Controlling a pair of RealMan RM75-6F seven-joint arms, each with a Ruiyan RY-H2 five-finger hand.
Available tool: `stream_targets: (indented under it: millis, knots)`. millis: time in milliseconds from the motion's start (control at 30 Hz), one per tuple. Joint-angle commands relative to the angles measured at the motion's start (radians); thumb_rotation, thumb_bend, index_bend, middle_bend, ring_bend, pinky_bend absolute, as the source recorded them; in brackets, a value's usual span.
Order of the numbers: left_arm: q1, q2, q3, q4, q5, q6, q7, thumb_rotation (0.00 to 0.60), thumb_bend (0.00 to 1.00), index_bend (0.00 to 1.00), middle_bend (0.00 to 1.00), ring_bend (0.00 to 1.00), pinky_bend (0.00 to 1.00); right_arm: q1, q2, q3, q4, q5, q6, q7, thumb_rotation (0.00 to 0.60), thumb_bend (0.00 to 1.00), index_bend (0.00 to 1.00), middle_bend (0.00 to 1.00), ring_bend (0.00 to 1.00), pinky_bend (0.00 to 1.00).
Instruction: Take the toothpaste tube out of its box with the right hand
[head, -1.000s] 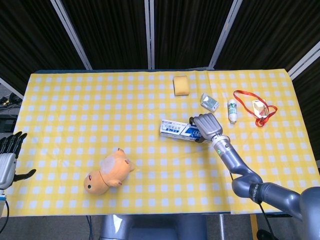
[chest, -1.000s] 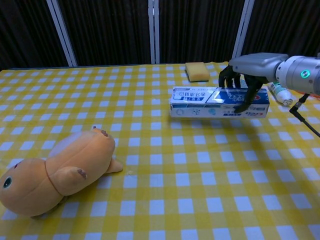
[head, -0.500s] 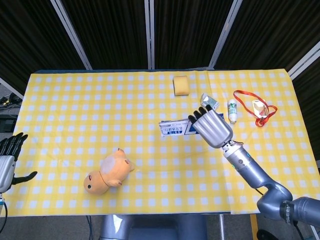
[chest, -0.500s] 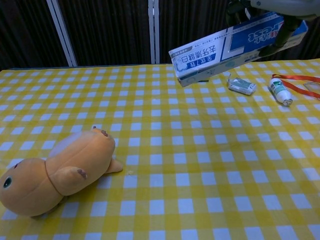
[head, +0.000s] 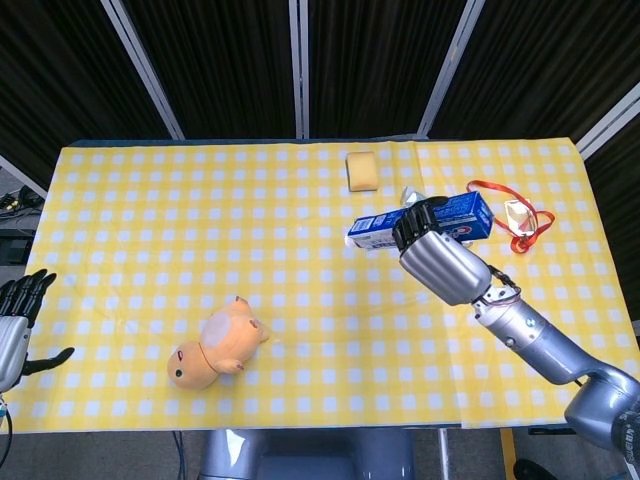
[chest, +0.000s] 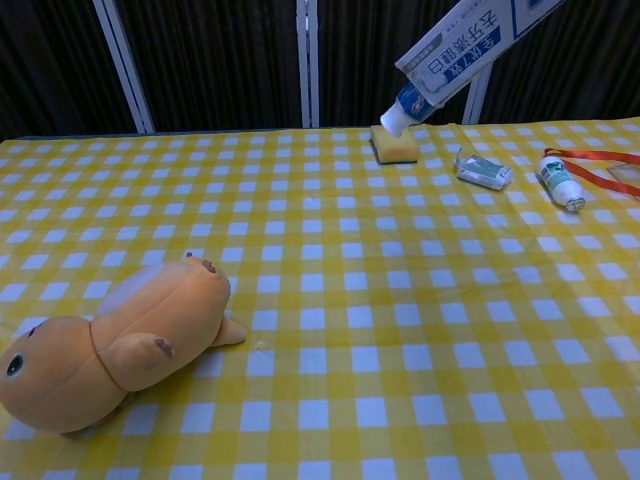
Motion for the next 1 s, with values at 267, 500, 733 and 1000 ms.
stream_targets:
  millis: [267,500,733,1000]
  knots:
    - [-0.001,-0.007,0.000,-0.002,-0.004,-0.006,0.017,0.600,0.00,0.00,0.00,0.00,0.00,-0.035,0.012,-0.004,0.034,-0.017,0.007,0.040,0.600,0.55,0.46,0.49,0.45,0.46]
    - [0.003,-0.005,0.000,-0.001,-0.002,-0.004,0.009,0.600,0.00,0.00,0.00,0.00,0.00,-0.118,-0.064,0.014,0.077,0.154,0.068,0.286,0.600,0.56,0.46,0.49,0.45,0.46]
    - [0.001,-0.012,0.002,-0.003,0.006,-0.004,0.031,0.600,0.00,0.00,0.00,0.00,0.00,-0.168,-0.178,-0.021,0.134,0.342,-0.057,0.721,0.600,0.56,0.46,0.49,0.45,0.46]
    - [0.000,-0.026,0.003,-0.001,-0.003,-0.010,0.061,0.600,0.00,0.00,0.00,0.00,0.00,-0.173,-0.318,-0.048,0.267,0.382,-0.140,0.920,0.600,0.56,0.46,0.49,0.45,0.47]
